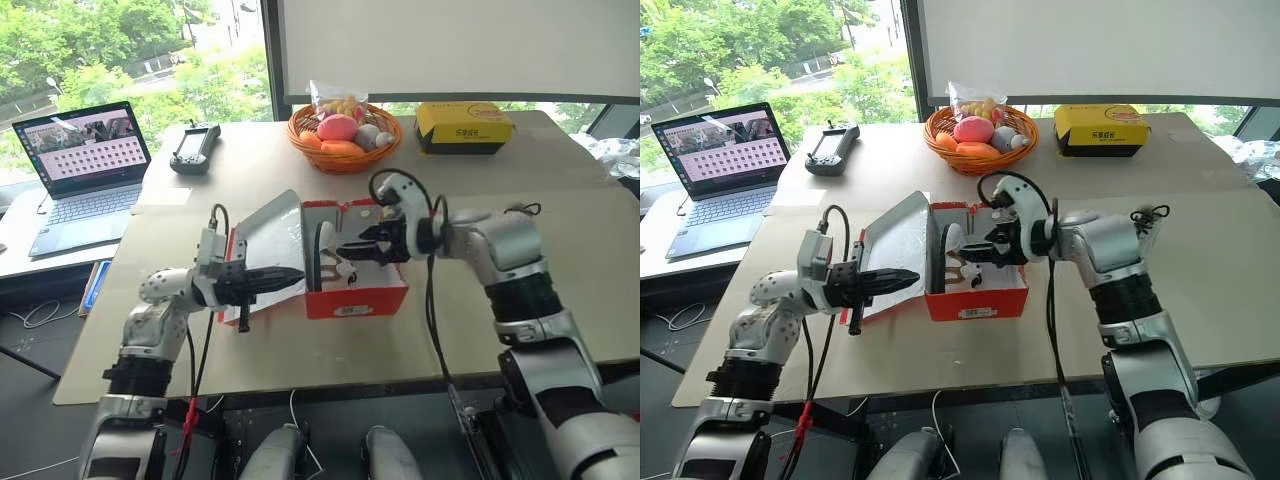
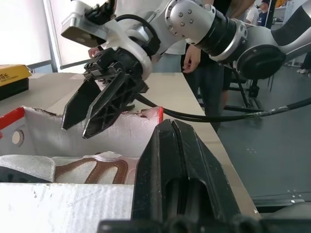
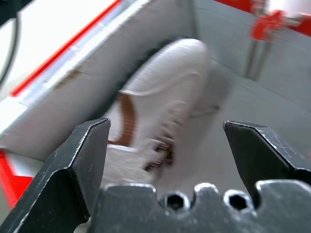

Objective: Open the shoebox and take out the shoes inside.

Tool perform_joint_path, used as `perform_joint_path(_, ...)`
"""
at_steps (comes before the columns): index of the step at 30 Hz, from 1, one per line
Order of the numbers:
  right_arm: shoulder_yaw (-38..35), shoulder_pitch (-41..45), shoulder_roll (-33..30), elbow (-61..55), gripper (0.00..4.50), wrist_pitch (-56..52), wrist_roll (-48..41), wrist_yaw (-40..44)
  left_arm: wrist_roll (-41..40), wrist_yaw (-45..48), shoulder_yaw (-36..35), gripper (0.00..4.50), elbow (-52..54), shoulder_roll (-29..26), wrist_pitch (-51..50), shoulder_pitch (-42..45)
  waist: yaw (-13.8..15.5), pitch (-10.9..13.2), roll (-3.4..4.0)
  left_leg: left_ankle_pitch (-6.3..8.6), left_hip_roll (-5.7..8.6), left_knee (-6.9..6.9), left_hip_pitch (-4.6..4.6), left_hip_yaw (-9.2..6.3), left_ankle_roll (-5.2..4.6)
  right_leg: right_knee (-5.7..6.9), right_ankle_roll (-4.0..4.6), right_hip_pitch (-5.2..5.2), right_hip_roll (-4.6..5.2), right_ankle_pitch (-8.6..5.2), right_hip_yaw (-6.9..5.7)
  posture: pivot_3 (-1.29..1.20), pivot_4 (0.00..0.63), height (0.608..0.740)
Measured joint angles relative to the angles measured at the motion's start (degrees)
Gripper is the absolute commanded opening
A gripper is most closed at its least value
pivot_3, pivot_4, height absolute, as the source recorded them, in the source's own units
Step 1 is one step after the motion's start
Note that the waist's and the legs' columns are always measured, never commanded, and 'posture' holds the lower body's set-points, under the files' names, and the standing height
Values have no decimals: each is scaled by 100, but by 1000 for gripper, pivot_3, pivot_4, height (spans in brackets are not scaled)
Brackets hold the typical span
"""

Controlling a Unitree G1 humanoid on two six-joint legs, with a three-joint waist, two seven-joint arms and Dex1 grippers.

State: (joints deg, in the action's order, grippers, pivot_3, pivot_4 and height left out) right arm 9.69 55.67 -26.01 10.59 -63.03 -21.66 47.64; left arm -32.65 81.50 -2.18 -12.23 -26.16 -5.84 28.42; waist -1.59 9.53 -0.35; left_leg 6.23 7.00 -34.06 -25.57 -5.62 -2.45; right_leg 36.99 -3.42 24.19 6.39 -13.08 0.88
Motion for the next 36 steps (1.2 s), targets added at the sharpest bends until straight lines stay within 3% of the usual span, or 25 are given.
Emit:
perform_joint_path(15,718,56,51,194,4414,-191,248,-31,97,-708,-367,0,-269,91,190,201,-4,0,0,0,4,-1,2,-1,1,3,2,1,-1,2,1,0,150,740)
perform_joint_path(25,644,31,430,1082,4414,243,353,49,107,-772,-367,0,-110,-63,179,-41,-93,-2,-1,1,-1,0,29,-4,2,4,8,-7,-11,9,2,0,150,740)
perform_joint_path(29,447,34,589,1527,3482,458,332,231,121,-790,-364,0,-99,-88,184,-121,-111,-3,1,1,-3,0,37,-9,2,7,7,-9,-18,15,3,0,150,740)
perform_joint_path(36,422,108,676,1696,1201,641,330,466,183,-832,-359,0,-99,-111,184,-139,-114,-4,1,1,-3,0,38,-10,3,8,7,-7,-19,18,5,0,150,740)
